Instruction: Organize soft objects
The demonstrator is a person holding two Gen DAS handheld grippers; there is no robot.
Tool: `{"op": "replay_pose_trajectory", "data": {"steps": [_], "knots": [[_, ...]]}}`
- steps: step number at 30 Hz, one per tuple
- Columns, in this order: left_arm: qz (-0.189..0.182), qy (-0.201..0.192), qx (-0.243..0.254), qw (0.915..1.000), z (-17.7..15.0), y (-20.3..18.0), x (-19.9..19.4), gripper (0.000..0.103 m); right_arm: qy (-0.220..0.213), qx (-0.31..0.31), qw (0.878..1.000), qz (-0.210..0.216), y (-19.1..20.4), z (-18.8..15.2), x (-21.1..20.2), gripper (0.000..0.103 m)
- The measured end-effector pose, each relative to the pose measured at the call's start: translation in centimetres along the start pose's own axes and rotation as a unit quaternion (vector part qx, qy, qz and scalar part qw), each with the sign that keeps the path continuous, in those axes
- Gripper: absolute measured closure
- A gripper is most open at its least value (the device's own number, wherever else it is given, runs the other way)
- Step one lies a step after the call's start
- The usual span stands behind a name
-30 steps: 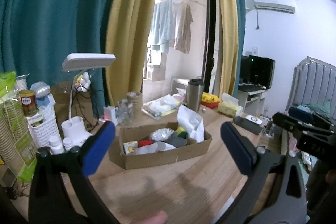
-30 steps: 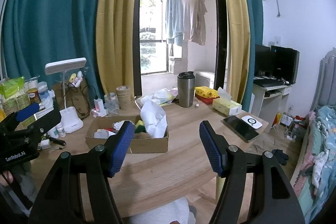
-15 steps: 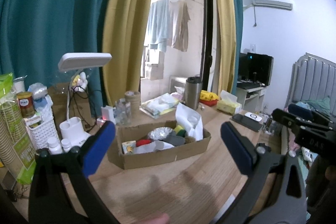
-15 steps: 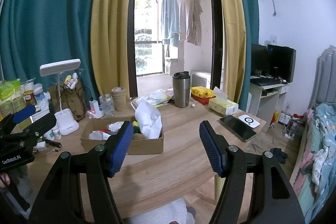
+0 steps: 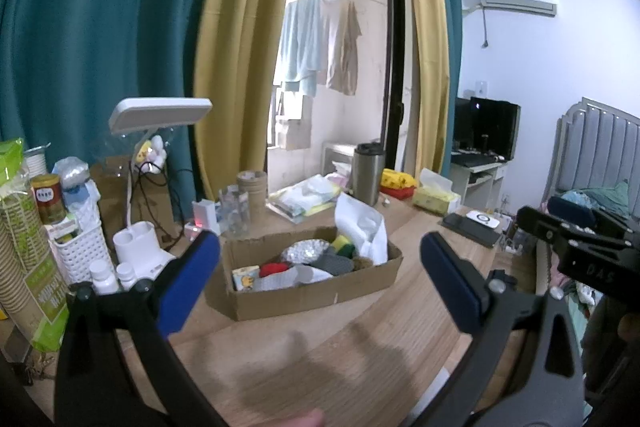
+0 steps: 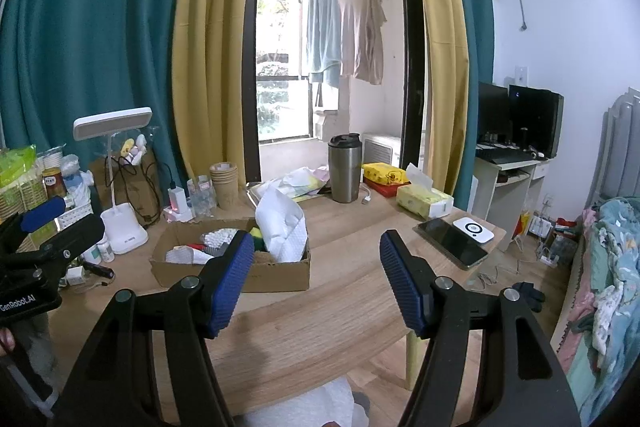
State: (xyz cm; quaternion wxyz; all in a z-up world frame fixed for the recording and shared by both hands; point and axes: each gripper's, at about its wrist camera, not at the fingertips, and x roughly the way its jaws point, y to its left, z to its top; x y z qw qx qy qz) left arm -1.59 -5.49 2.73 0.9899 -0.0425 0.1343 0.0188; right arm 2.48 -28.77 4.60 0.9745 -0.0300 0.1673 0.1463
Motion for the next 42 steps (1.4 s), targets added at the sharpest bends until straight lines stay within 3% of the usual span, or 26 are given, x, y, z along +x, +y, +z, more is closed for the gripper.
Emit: {"op": "replay_pose_trajectory", "data": {"steps": [12, 42], "knots": [[-0.010, 0.001, 0.003, 0.9999, -0.24, -0.19, -0.06, 0.002, 0.003, 0.000, 1.000, -0.001, 0.11, -0.20, 0.20, 0.034], [0.005, 0.003, -0.003, 1.0000, -0.18, 0.32, 0.12, 0.002, 0.004, 0.000, 1.000, -0.002, 0.09, -0.20, 0.26, 0.034]]}}
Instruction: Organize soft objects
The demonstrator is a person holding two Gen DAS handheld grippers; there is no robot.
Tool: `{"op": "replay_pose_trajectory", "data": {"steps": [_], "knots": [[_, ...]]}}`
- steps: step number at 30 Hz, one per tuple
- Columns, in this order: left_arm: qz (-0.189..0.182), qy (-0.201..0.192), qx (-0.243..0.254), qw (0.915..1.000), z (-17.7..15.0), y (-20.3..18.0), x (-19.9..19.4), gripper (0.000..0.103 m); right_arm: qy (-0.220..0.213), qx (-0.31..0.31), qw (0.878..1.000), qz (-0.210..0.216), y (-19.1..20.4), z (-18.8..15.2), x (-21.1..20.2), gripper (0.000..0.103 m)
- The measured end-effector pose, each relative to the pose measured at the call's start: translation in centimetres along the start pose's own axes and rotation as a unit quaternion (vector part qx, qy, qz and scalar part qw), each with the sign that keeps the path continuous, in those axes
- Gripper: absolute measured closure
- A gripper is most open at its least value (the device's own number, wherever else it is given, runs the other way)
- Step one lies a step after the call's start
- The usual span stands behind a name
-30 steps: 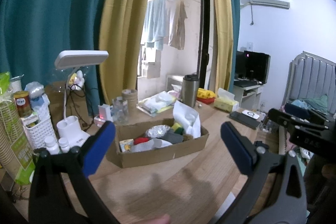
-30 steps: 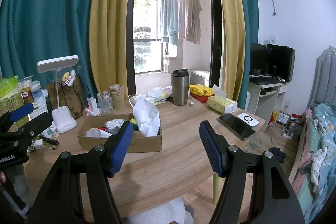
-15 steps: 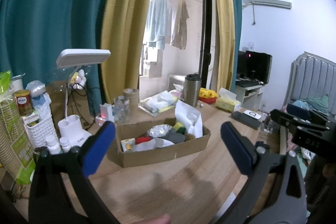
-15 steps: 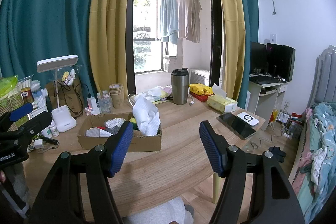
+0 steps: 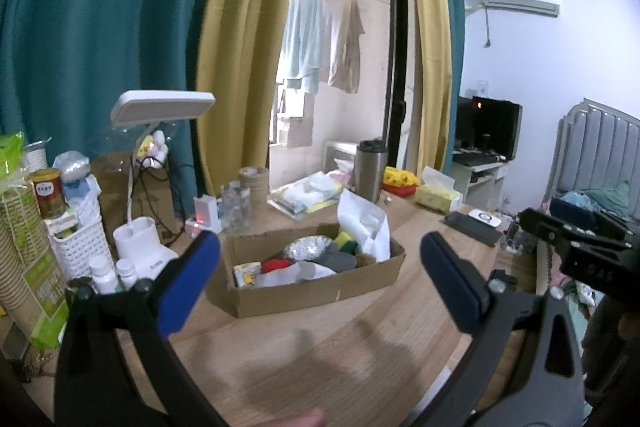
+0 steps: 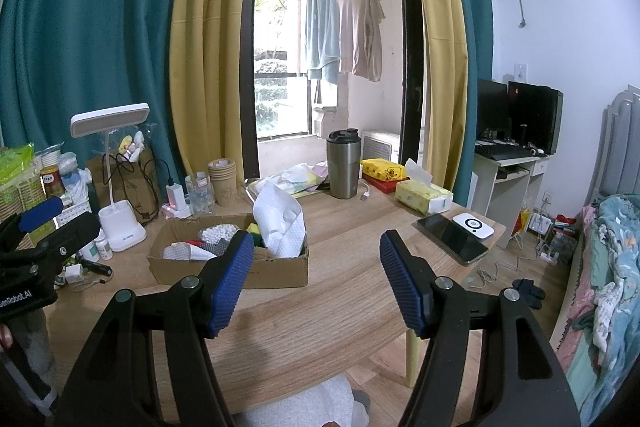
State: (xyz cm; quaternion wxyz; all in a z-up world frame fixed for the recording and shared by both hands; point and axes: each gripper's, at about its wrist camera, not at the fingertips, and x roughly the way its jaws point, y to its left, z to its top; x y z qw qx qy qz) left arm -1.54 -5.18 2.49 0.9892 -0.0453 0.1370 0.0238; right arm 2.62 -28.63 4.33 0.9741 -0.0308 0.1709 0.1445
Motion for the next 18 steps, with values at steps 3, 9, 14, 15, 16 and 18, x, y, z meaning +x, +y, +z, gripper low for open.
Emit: {"op": "replay_pose_trajectory", "data": {"steps": [3, 9, 14, 15, 16, 18], "knots": [[-0.001, -0.001, 0.000, 1.0000, 0.01, 0.01, -0.05, 0.002, 0.000, 0.000, 1.000, 0.000, 0.03, -0.04, 0.03, 0.034], [-0.001, -0.002, 0.001, 1.0000, 0.06, -0.09, 0.00, 0.002, 0.000, 0.000, 1.000, 0.000, 0.02, -0.03, 0.04, 0.034], [-0.001, -0.002, 0.001, 1.0000, 0.03, -0.10, -0.03, 0.002, 0.000, 0.001, 1.000, 0.000, -0.01, 0.01, 0.02, 0.034], [-0.002, -0.003, 0.002, 1.0000, 0.02, -0.11, -0.04, 0.002, 0.000, 0.001, 1.000, 0.000, 0.02, -0.02, 0.05, 0.034], [-0.004, -0.004, 0.004, 1.0000, -0.03, -0.18, -0.06, 0.002, 0.000, 0.000, 1.000, 0.000, 0.04, -0.04, 0.08, 0.034], [-0.007, -0.001, 0.014, 0.9999, -0.27, -0.45, 0.22, 0.002, 0.001, 0.000, 1.000, 0.001, -0.02, 0.00, 0.03, 0.034]]}}
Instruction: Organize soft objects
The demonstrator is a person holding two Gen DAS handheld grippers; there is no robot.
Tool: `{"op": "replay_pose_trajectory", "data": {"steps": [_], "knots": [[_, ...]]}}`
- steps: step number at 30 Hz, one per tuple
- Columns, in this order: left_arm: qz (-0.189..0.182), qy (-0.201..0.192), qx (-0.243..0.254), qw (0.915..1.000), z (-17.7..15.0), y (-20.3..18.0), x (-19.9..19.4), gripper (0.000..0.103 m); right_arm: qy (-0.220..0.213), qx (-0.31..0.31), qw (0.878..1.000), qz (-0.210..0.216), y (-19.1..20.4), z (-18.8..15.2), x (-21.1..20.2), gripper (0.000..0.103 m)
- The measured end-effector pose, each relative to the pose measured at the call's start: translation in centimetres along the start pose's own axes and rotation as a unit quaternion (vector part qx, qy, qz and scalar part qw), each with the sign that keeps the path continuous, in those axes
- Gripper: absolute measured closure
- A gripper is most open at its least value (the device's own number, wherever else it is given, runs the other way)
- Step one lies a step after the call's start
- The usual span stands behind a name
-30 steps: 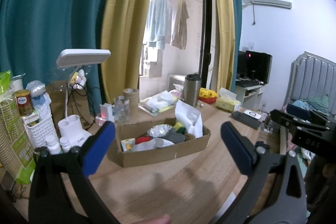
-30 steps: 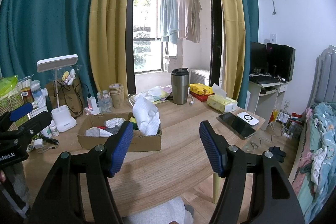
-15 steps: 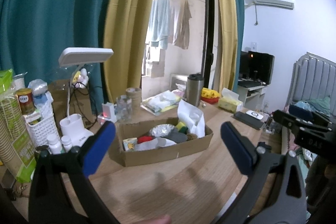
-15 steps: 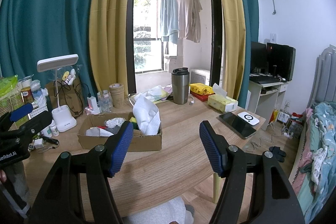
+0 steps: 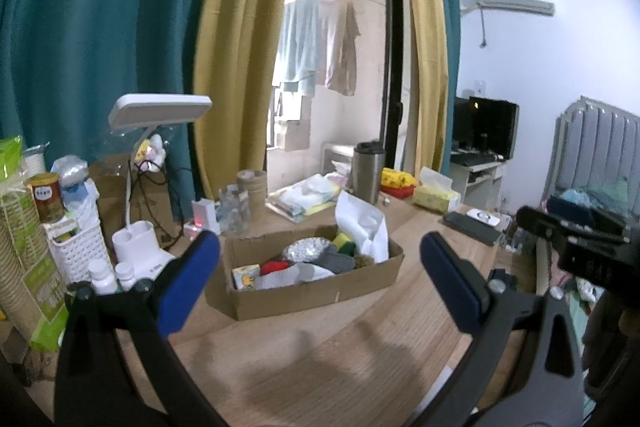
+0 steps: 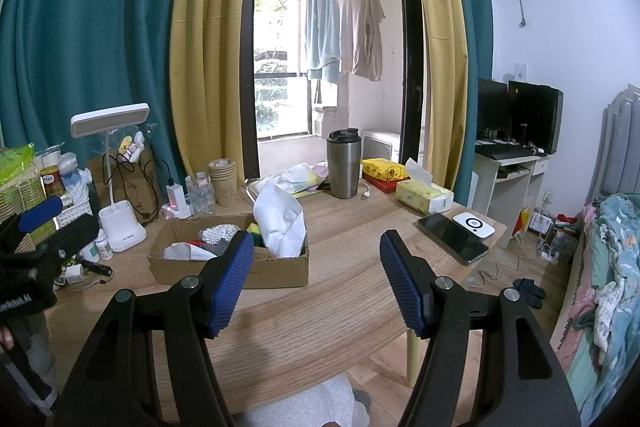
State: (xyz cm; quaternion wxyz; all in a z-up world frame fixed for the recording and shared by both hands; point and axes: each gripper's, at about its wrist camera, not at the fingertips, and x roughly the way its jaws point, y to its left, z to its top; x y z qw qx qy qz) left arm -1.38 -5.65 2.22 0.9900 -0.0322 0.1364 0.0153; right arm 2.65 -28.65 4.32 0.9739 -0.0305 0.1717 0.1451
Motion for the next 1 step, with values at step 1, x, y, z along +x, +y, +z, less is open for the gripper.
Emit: {"op": "replay_pose_trajectory", "data": {"steps": [1], "knots": [[-0.006, 0.011, 0.002, 0.9999, -0.16, 0.02, 0.47, 0.002, 0.001, 0.000, 1.000, 0.001, 0.03, -0.12, 0.16, 0.034]]}}
